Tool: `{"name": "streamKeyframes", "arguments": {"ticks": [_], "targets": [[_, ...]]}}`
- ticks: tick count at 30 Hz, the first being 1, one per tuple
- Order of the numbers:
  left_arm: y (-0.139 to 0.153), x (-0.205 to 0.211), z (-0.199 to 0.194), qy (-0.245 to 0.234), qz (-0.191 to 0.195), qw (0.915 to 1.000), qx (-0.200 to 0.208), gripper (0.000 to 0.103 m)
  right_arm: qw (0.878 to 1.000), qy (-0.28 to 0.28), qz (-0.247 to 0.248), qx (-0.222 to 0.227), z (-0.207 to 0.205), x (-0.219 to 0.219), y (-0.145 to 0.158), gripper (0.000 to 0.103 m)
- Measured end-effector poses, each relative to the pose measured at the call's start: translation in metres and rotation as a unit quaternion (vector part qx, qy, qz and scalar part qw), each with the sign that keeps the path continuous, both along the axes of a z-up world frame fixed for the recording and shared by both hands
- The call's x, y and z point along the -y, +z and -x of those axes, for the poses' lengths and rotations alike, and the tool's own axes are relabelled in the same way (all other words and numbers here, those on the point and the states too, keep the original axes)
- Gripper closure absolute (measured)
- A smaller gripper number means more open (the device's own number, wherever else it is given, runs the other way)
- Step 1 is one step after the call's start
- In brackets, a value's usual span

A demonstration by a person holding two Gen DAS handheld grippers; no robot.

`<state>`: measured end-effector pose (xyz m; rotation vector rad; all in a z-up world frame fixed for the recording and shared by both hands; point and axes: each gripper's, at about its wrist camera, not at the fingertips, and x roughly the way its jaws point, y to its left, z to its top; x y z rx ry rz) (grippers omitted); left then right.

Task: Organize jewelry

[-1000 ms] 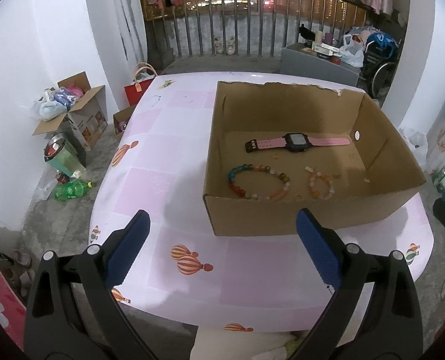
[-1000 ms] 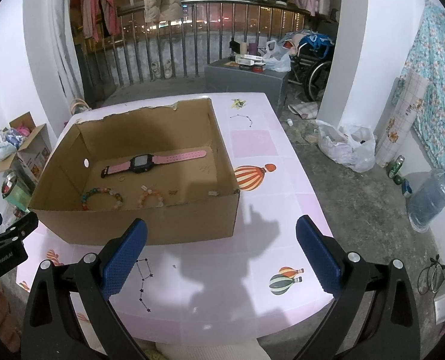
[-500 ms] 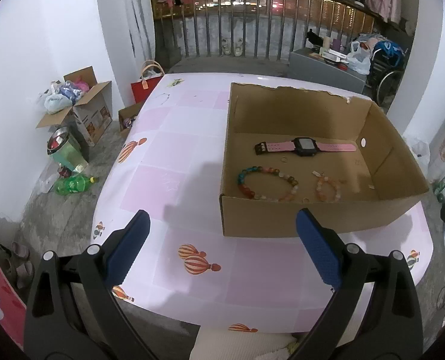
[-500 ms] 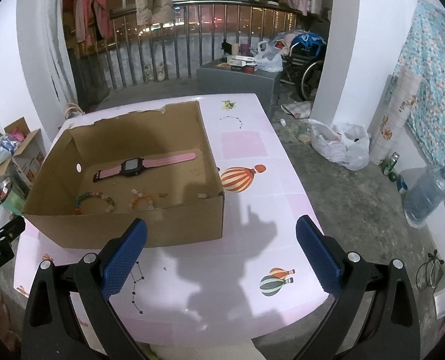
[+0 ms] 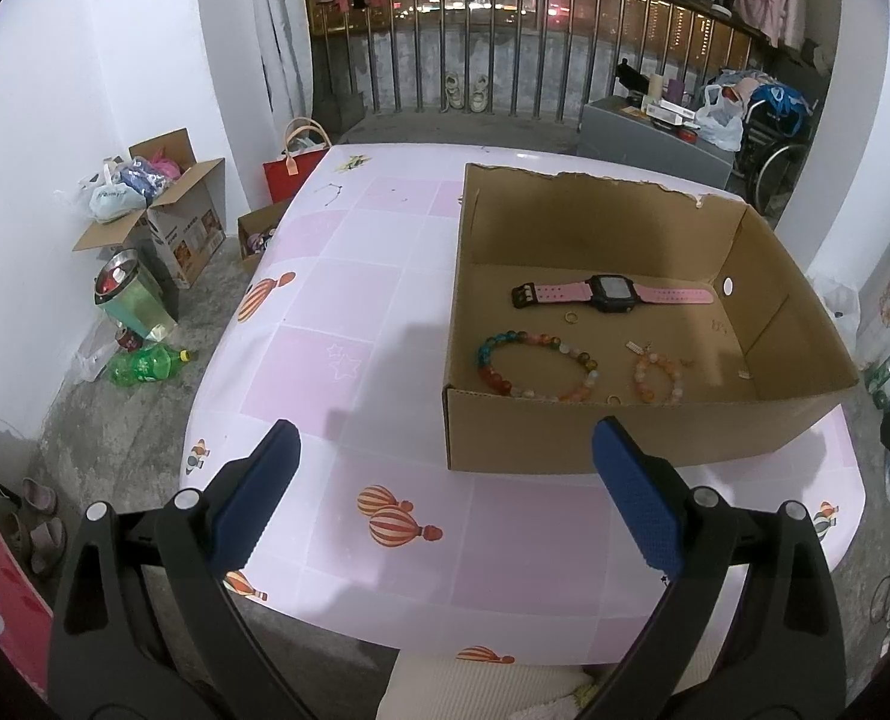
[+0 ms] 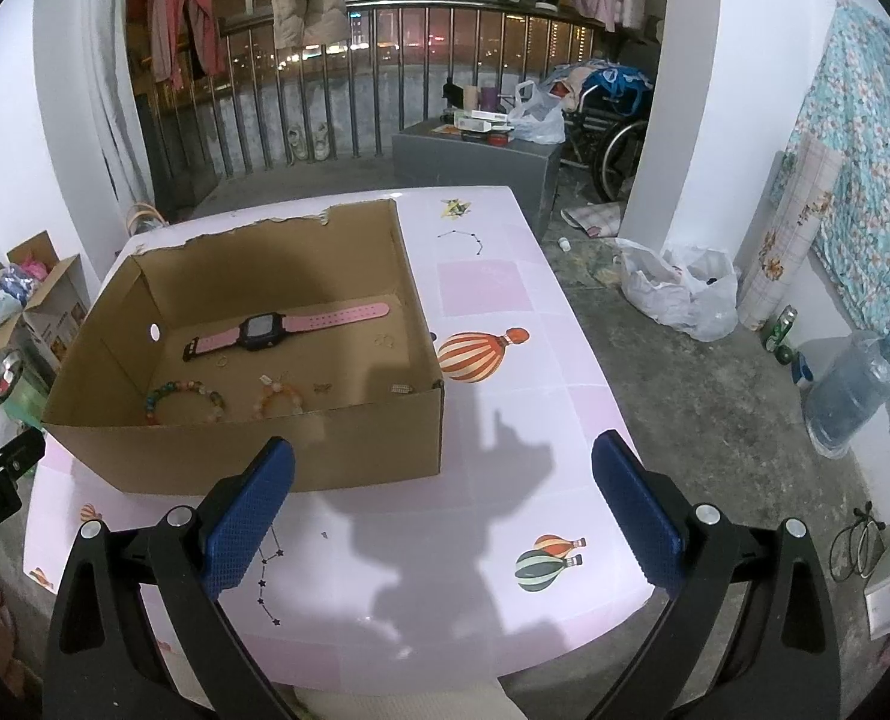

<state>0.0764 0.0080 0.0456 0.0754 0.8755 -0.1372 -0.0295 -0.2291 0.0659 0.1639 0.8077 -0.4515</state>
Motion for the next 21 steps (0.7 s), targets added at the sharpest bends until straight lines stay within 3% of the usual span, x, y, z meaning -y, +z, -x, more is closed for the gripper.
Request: {"name": "streamKeyframes", "arguments": {"ticks": [21], "targets": [[0.0001,0.0031,-0.0004,0.001,-0.005,1.0,-0.002,0.009,1.0,0.006,0.003,-0.002,0.0006,-0.0011,0.0001,0.006]]}}
